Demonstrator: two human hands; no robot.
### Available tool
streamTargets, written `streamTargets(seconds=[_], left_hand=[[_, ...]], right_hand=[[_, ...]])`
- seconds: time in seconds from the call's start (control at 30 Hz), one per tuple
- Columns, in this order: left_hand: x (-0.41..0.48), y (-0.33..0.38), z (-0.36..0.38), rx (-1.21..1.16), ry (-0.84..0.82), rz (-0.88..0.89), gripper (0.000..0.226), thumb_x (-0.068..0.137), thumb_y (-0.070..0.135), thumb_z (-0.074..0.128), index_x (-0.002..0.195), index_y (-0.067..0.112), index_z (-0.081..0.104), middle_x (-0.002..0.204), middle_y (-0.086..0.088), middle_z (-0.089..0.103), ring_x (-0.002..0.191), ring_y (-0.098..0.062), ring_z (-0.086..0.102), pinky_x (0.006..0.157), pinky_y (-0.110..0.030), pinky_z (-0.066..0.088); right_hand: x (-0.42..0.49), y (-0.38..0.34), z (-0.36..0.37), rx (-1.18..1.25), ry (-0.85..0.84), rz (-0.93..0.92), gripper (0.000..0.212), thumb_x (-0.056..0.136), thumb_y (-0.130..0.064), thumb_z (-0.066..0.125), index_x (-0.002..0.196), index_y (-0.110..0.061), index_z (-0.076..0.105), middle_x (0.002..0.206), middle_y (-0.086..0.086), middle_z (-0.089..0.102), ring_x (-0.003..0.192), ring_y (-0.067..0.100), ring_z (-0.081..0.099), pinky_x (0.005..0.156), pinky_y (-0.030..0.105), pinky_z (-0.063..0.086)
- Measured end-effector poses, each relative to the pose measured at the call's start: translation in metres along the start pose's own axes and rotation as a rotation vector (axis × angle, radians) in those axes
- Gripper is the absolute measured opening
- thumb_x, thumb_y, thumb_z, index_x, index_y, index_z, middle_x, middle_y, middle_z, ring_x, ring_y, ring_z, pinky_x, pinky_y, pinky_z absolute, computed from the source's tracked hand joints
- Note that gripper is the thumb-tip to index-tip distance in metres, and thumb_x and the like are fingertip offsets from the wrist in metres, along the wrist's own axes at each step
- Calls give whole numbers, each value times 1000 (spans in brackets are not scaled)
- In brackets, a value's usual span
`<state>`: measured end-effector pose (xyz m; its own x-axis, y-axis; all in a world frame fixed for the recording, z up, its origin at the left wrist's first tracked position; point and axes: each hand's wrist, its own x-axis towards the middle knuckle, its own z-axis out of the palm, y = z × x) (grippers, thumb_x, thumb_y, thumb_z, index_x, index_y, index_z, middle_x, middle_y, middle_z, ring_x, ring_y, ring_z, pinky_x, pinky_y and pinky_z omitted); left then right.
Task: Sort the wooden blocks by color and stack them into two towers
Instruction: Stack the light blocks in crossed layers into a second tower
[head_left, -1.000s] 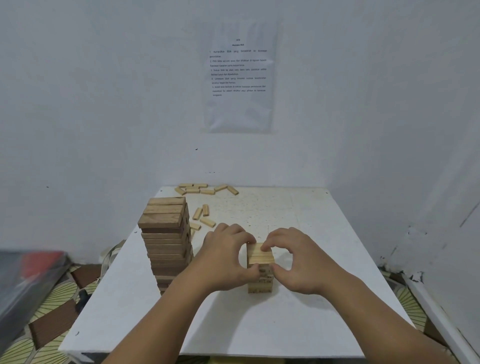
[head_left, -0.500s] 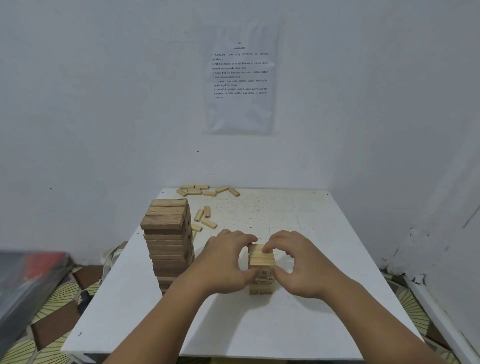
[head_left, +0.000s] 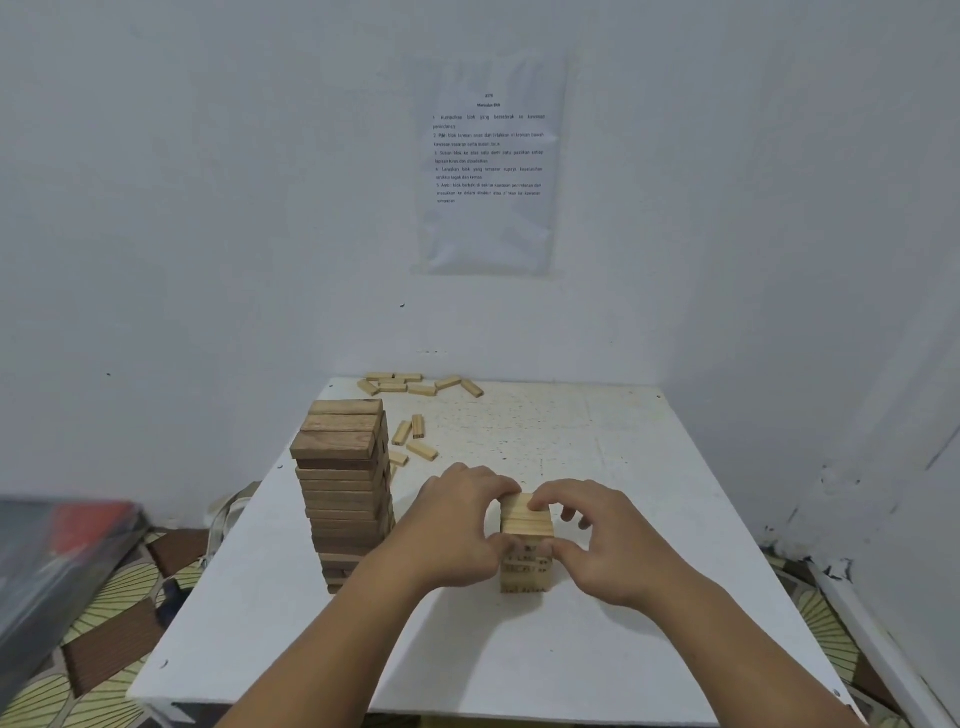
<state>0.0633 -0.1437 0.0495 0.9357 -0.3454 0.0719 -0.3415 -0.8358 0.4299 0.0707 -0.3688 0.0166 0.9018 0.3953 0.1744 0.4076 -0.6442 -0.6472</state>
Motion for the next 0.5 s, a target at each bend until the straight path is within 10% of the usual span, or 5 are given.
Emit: streamTargets(seconds=[0.2, 0.33, 0.5], left_hand=[[-65, 24, -17, -145, 102, 22, 72, 93, 63, 57, 157, 48, 26, 155, 33, 28, 146, 10, 20, 123, -24, 23], [-149, 11, -54, -192, 271, 20, 34, 82, 34, 55, 101, 57, 71, 96, 31, 71, 89, 3, 68, 74, -15, 53], [-149, -70, -97, -226, 523, -379, 45, 84, 5, 58, 80, 47, 75, 73, 16, 72, 58, -12, 60, 53, -17, 46]], right_hand=[[-17, -14, -5, 57, 151, -4, 63, 90, -45, 70, 145, -50, 40, 145, -41, 33, 140, -9, 30, 109, 17, 28], [-13, -32, -15, 33, 256, -66, 46, 99, -44, 51, 144, -44, 45, 142, -40, 37, 142, -6, 29, 111, 22, 28], [29, -55, -20, 35, 216, -87, 43, 100, -41, 44, 142, -38, 52, 133, -31, 52, 134, -6, 39, 114, 32, 33]])
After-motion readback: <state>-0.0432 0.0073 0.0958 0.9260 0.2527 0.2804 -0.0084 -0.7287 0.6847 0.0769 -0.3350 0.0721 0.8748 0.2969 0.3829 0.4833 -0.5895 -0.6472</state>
